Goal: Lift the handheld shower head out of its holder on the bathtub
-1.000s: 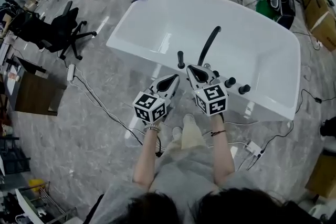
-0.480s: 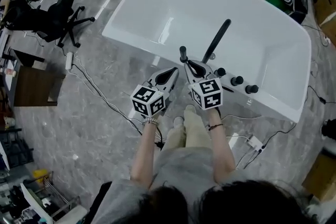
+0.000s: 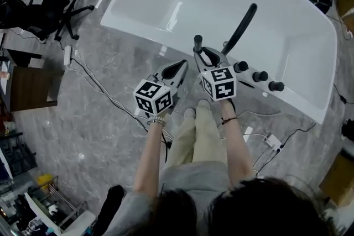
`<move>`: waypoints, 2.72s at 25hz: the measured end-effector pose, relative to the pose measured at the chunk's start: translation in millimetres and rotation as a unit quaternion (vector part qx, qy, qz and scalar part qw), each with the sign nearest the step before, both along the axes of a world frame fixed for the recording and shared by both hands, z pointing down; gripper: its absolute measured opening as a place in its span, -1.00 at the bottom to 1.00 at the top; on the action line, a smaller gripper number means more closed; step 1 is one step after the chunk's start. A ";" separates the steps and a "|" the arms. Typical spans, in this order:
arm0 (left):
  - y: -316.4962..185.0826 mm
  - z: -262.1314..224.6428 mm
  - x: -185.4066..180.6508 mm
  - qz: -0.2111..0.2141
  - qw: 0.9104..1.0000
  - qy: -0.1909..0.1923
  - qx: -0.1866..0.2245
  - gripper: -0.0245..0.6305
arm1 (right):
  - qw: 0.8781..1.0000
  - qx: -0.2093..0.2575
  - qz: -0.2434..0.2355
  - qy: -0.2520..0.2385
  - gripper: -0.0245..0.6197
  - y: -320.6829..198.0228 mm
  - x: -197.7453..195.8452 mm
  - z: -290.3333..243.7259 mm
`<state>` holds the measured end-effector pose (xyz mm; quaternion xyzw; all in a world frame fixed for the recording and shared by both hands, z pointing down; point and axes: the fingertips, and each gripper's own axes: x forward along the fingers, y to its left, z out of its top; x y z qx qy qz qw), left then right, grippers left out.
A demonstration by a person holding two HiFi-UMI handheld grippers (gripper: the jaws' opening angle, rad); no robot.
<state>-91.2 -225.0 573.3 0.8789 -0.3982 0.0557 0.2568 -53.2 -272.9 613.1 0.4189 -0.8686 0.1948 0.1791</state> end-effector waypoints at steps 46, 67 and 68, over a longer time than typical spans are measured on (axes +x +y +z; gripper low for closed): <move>-40.9 82.2 -17.6 0.005 0.998 0.000 -0.055 -0.91 | 0.995 -0.041 0.063 0.063 -0.50 -57.4 -11.8 87.1; -36.9 -1.7 -39.9 -0.039 0.999 0.021 -0.007 -0.91 | 0.997 0.020 0.060 0.047 -0.51 -45.0 -21.0 -23.4; -35.5 -7.7 -39.0 -0.041 0.999 0.023 -0.004 -0.91 | 0.997 0.024 0.056 0.045 -0.51 -43.0 -20.5 -30.8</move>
